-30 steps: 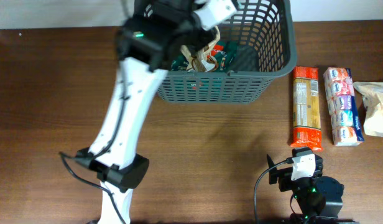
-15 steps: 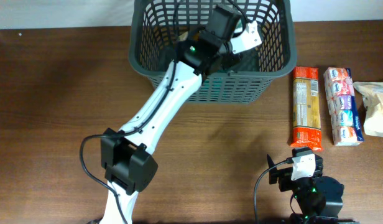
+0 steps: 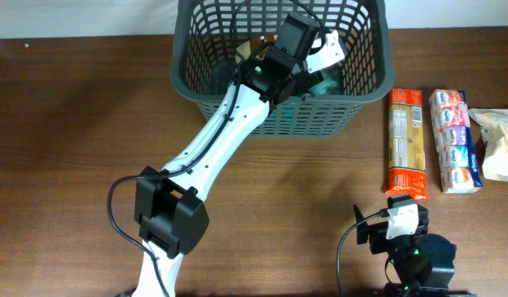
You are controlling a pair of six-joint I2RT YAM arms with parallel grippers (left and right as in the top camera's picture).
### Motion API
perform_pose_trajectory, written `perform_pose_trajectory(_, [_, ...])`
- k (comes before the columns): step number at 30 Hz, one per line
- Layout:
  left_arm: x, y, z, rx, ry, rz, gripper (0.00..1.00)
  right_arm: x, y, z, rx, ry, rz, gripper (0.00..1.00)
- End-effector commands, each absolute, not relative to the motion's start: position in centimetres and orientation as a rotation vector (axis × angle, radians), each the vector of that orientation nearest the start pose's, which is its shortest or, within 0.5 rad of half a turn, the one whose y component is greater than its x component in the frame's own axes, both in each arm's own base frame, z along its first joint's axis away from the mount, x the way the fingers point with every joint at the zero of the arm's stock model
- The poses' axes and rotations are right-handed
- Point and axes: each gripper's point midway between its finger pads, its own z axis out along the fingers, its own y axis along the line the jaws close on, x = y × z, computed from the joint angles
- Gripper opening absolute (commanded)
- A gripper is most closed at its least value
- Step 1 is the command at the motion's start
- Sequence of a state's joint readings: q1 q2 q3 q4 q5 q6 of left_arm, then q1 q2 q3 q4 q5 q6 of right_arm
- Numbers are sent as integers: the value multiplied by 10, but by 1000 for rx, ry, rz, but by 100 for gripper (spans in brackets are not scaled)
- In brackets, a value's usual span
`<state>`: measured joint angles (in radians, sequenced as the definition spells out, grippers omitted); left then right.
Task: Pack container
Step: 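Lift the wipes pack with the left gripper and drop it into the basket, then park the left arm aside and reach the right gripper to the spaghetti pack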
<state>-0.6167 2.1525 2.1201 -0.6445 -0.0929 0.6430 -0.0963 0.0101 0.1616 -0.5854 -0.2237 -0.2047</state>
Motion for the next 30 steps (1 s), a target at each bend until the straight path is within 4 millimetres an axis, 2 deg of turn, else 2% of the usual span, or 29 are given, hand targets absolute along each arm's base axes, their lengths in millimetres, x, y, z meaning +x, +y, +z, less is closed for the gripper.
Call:
perform_pose_trajectory(1, [506, -321, 286, 1143, 1808, 194, 73, 211, 20, 110, -249, 1977, 48, 99])
perform_pose_trajectory(2, [507, -314, 303, 1085, 1802, 220, 76, 211, 20, 110, -249, 1977, 48, 99])
perform_pose_trajectory(6, [504, -296, 356, 976, 1749, 243, 76, 211, 20, 110, -249, 1977, 48, 99])
perform_pose_trajectory(7, [501, -281, 384, 890, 1733, 236, 77, 211, 20, 110, -249, 1977, 48, 99])
perform_pose_trajectory(10, [494, -252, 422, 771, 1719, 235, 78, 211, 20, 110, -249, 1977, 48, 99])
perform_pose_trajectory(11, [489, -239, 434, 736, 1719, 231, 79, 211, 20, 110, -249, 1977, 48, 99])
perform_pose_trajectory(13, [470, -192, 462, 597, 1759, 207, 81, 211, 20, 110, -249, 1977, 48, 99])
perform_pose_trajectory(15, [460, -161, 470, 501, 1804, 193, 81, 211, 20, 110, -249, 1977, 48, 99])
perform_pose_trajectory(17, [453, -137, 471, 428, 1847, 189, 81, 211, 20, 110, -249, 1977, 48, 99])
perform_pose_trajectory(20, [444, -102, 462, 334, 1931, 201, 81, 211, 20, 110, -249, 1977, 48, 99])
perform_pose_trajectory(24, [435, -63, 433, 260, 2077, 250, 81, 211, 20, 110, -249, 1977, 48, 99])
perform_pose_trajectory(25, [429, -44, 417, 201, 2159, 264, 82, 211, 20, 110, -249, 1977, 48, 99])
perform_pose_trajectory(28, [418, -17, 397, 90, 2264, 277, 82, 211, 20, 110, -249, 1977, 48, 99])
perform_pose_trajectory(29, [415, -10, 392, 57, 2292, 281, 87, 211, 20, 110, -249, 1977, 48, 99])
perform_pose_trajectory(30, [411, -1, 386, 17, 2323, 287, 96, 211, 20, 110, -249, 1977, 48, 99])
